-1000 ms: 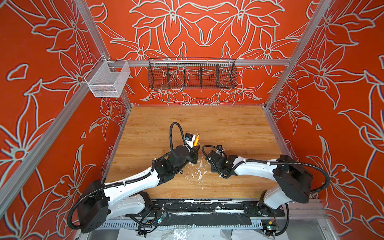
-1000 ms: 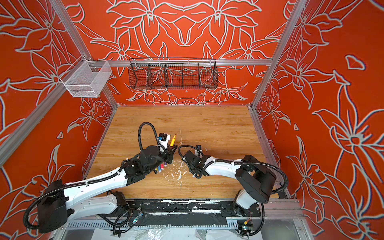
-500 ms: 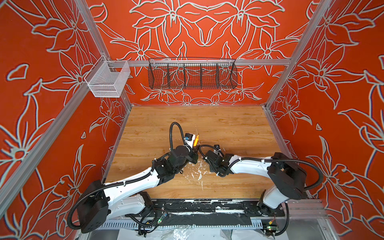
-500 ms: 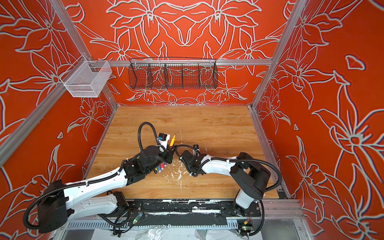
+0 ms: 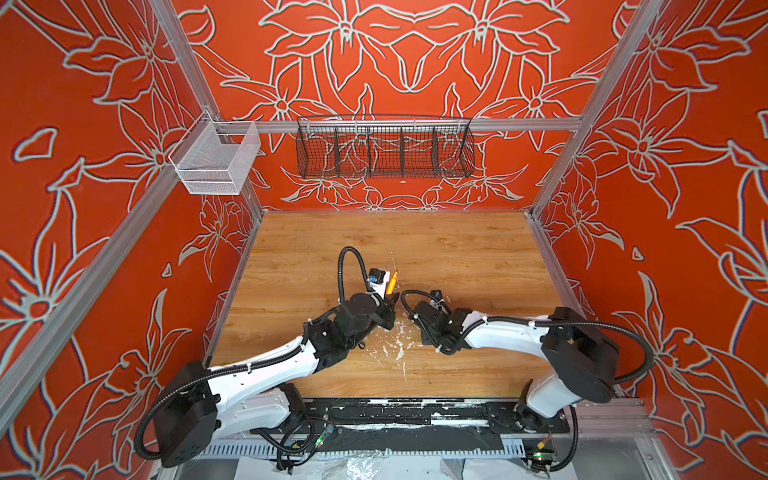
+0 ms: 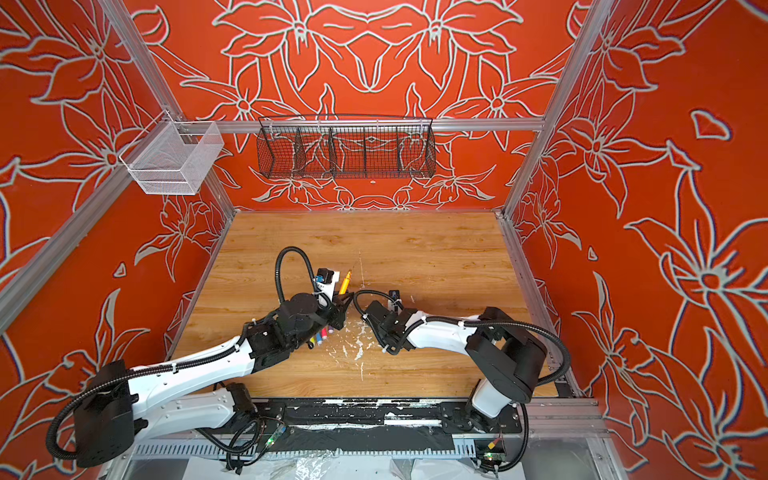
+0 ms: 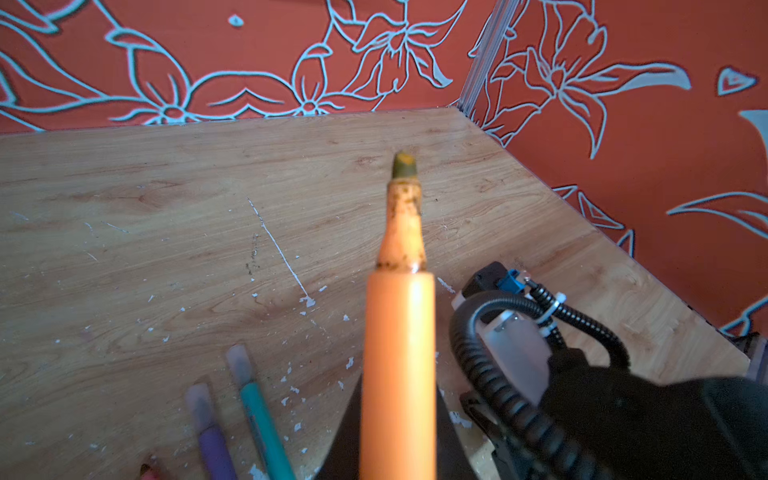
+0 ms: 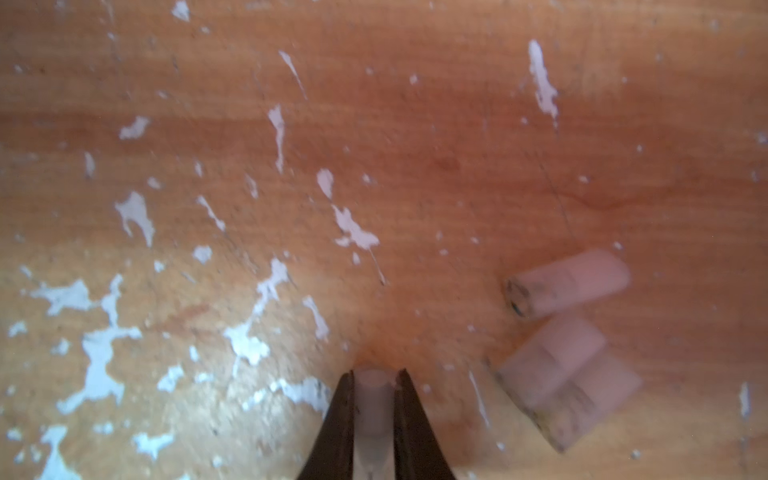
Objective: Insert the pens into the pen caps
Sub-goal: 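Grasp a translucent cap with the right gripper and lift it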
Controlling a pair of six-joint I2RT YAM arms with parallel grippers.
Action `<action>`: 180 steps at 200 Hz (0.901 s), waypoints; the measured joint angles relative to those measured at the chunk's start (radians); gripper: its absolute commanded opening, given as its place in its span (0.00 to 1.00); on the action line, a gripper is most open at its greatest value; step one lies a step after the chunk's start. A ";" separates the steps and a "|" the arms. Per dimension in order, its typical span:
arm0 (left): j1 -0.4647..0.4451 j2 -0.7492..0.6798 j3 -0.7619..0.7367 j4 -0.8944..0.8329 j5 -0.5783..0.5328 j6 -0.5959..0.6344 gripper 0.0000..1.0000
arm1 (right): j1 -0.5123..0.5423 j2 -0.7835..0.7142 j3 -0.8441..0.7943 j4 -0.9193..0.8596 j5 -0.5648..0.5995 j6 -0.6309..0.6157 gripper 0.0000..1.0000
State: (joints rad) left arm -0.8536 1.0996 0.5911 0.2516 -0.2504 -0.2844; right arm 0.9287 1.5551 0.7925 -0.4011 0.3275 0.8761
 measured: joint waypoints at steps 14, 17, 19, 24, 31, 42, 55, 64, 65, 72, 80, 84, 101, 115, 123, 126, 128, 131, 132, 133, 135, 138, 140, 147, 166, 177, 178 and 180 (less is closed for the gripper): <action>0.000 -0.014 -0.018 0.010 0.013 0.004 0.00 | -0.008 -0.086 -0.026 -0.009 -0.017 0.002 0.07; 0.000 -0.017 -0.022 0.012 0.016 0.005 0.00 | -0.010 -0.109 -0.029 -0.013 -0.021 0.003 0.07; 0.000 -0.019 -0.025 0.014 0.018 0.006 0.00 | -0.011 -0.125 -0.031 -0.015 -0.022 0.003 0.07; 0.000 -0.025 -0.031 0.020 0.023 0.008 0.00 | -0.013 -0.164 -0.033 -0.019 -0.023 0.003 0.07; 0.000 -0.032 -0.037 0.024 0.029 0.011 0.00 | -0.015 -0.213 -0.033 -0.022 -0.023 0.005 0.07; 0.000 -0.041 -0.043 0.031 0.041 0.016 0.00 | -0.018 -0.292 -0.032 -0.023 -0.023 0.007 0.07; 0.000 -0.049 -0.046 0.041 0.057 0.021 0.00 | -0.020 -0.360 -0.029 -0.029 -0.023 0.008 0.07; 0.000 -0.052 -0.049 0.056 0.072 0.024 0.00 | -0.020 -0.399 -0.023 -0.037 -0.023 0.009 0.07; 0.000 -0.052 -0.049 0.056 0.072 0.024 0.00 | -0.020 -0.402 -0.023 -0.038 -0.023 0.009 0.07; 0.000 -0.053 -0.050 0.063 0.084 0.026 0.00 | -0.021 -0.425 -0.019 -0.044 -0.023 0.010 0.06; 0.000 -0.053 -0.050 0.069 0.098 0.027 0.00 | -0.023 -0.448 -0.015 -0.051 -0.023 0.012 0.06; 0.000 -0.053 -0.050 0.071 0.106 0.029 0.00 | -0.024 -0.460 -0.014 -0.055 -0.023 0.013 0.06; 0.000 -0.053 -0.050 0.079 0.140 0.034 0.00 | -0.027 -0.502 -0.008 -0.068 -0.022 0.016 0.06; -0.002 -0.053 -0.050 0.084 0.164 0.040 0.00 | -0.036 -0.525 0.004 -0.076 -0.023 0.017 0.04; -0.004 -0.053 -0.050 0.088 0.177 0.043 0.00 | -0.047 -0.536 0.016 -0.083 -0.025 0.016 0.03; -0.005 -0.053 -0.050 0.089 0.182 0.044 0.00 | -0.053 -0.540 0.022 -0.084 -0.027 0.017 0.03; -0.005 -0.053 -0.050 0.090 0.185 0.044 0.00 | -0.057 -0.543 0.026 -0.084 -0.029 0.017 0.03; -0.005 -0.053 -0.050 0.091 0.189 0.045 0.00 | -0.063 -0.548 0.030 -0.085 -0.030 0.016 0.02; -0.006 -0.053 -0.050 0.092 0.190 0.045 0.00 | -0.064 -0.549 0.031 -0.085 -0.030 0.017 0.02; -0.006 -0.053 -0.050 0.092 0.191 0.046 0.00 | -0.067 -0.550 0.033 -0.085 -0.031 0.016 0.02; -0.006 -0.052 -0.050 0.093 0.195 0.047 0.00 | -0.070 -0.554 0.036 -0.085 -0.031 0.016 0.02; -0.008 -0.052 -0.050 0.095 0.199 0.048 0.00 | -0.077 -0.560 0.041 -0.085 -0.032 0.017 0.02; -0.009 -0.052 -0.050 0.095 0.201 0.049 0.00 | -0.079 -0.562 0.043 -0.085 -0.034 0.017 0.02; -0.013 -0.051 -0.050 0.098 0.209 0.053 0.00 | -0.093 -0.578 0.054 -0.084 -0.040 0.017 0.01; -0.035 -0.040 -0.049 0.103 0.224 0.061 0.00 | -0.117 -0.616 0.082 -0.084 -0.048 0.016 0.00; -0.046 -0.029 -0.048 0.104 0.232 0.064 0.00 | -0.122 -0.627 0.108 -0.085 -0.053 0.014 0.00; -0.047 -0.027 -0.048 0.104 0.235 0.064 0.00 | -0.122 -0.628 0.112 -0.085 -0.054 0.014 0.00; -0.048 -0.026 -0.048 0.103 0.236 0.064 0.00 | -0.122 -0.628 0.117 -0.085 -0.055 0.014 0.00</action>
State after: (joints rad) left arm -0.9012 1.0740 0.5434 0.3550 -0.0147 -0.2203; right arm 0.8062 0.9268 0.9100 -0.4858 0.2726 0.8902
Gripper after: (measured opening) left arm 0.152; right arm 0.162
